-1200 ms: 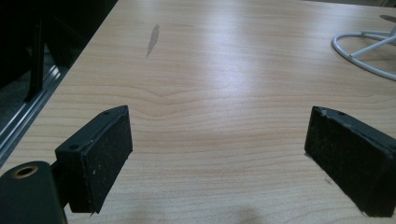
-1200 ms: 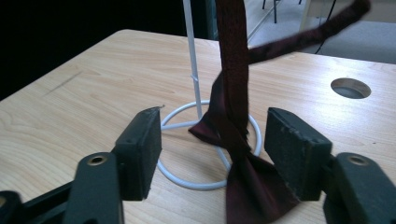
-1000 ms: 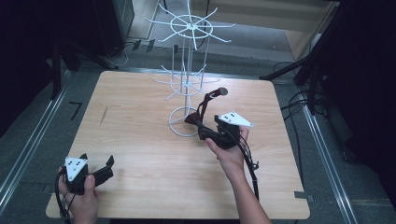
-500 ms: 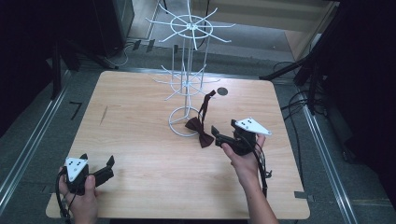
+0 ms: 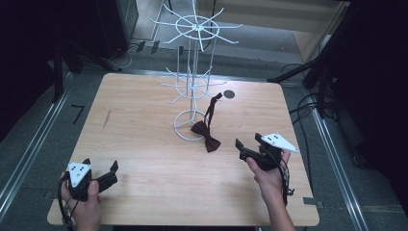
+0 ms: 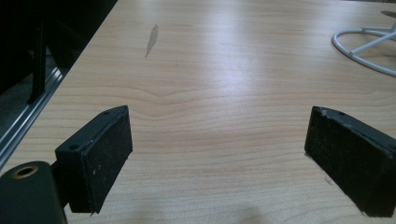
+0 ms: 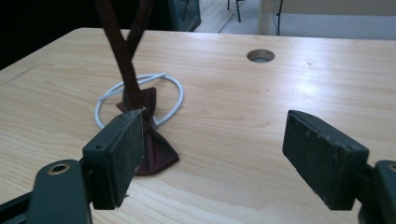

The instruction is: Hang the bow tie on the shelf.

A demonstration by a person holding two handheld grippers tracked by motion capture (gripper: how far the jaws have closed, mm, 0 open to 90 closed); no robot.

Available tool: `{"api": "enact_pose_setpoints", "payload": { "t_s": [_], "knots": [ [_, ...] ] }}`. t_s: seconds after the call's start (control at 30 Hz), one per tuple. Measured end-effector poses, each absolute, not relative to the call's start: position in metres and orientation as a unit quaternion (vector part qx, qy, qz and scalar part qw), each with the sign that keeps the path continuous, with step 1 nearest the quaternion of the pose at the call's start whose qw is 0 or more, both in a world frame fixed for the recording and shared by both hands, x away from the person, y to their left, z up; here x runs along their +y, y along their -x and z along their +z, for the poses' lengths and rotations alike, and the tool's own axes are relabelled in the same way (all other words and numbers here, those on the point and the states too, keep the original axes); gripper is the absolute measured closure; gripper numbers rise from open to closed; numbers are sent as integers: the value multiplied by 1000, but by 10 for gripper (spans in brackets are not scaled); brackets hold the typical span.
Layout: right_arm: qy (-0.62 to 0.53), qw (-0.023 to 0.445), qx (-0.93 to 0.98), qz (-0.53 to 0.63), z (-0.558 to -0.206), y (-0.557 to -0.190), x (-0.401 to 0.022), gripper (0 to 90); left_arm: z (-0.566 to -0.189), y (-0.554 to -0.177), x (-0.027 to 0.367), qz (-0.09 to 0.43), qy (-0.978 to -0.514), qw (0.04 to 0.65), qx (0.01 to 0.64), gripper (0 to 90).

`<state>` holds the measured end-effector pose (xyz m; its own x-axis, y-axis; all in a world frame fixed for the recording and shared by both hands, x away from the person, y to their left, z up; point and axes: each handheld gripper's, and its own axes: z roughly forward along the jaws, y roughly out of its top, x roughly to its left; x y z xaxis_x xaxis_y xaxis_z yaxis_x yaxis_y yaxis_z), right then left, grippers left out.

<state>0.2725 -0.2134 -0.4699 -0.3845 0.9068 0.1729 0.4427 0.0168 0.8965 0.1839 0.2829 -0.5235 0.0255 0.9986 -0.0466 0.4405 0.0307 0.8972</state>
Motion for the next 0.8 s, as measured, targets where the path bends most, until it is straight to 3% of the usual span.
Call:
{"api": "enact_pose_setpoints", "payload": {
  "t_s": [0.8],
  "knots": [
    [-555,242,649,461,-499,-252,-272,232,-524,-186,282,355,-602,391,599,81]
  ]
}}
